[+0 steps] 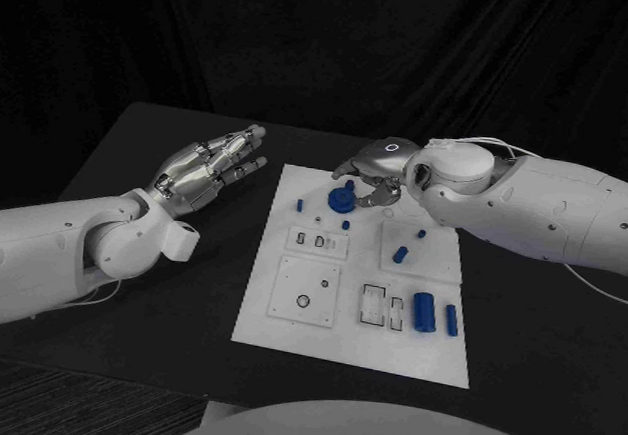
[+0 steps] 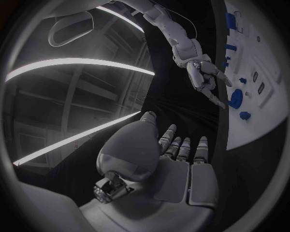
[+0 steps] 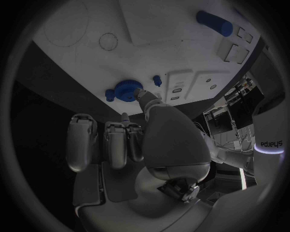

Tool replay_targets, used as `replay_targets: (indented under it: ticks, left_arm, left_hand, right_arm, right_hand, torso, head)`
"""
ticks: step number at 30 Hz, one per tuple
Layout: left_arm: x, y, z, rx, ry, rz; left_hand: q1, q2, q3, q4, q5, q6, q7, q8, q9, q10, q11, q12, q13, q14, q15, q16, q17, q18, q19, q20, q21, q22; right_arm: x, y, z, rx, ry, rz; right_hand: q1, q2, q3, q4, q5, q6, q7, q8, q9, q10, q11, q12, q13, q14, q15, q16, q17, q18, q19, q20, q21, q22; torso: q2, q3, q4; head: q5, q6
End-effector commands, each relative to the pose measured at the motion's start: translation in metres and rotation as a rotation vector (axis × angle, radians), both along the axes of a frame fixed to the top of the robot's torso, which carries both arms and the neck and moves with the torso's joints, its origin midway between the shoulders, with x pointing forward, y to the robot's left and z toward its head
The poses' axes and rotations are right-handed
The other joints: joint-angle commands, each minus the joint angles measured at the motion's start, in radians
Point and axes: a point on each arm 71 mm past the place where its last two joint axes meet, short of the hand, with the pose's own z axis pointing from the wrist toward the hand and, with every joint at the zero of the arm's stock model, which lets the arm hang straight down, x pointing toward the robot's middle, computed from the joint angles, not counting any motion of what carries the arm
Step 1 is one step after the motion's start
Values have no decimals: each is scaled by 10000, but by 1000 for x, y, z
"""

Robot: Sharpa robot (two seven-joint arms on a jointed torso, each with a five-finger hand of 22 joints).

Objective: Assemble the parts on the task board

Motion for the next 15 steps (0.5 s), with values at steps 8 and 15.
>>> replay_targets:
  ticks: [8,15]
  left_arm:
    - [-1,0,2,-140,-95,-46]
    - [-2,2,2,-130,-90,-16]
  left_hand:
    - [108,26,41,-9,63,9,4,61,13,24,75,26,10,-4,78,-37,-9,191,10,65,-23,11]
    - [112,26,44,-11,70,27,5,69,16,30,76,28,13,-4,82,-37,-9,191,12,69,-21,12]
  right_arm:
    - [0,-17,1,161,-275,-186]
    - [-11,-58,17,781,-942,-618]
  right_hand:
    - [-240,112,-35,50,-195,866,238,213,73,1045,68,25,2635,1056,-34,26,2630,-71,-21,-53,-135,1742]
    - [-523,102,-504,614,-2282,2734,481,1108,443,1045,293,25,2635,1056,147,26,2630,-171,268,130,223,1979]
  torso:
    - [-11,4,14]
    - [-4,5,21]
  head:
    - [-29,13]
    - [-130,18]
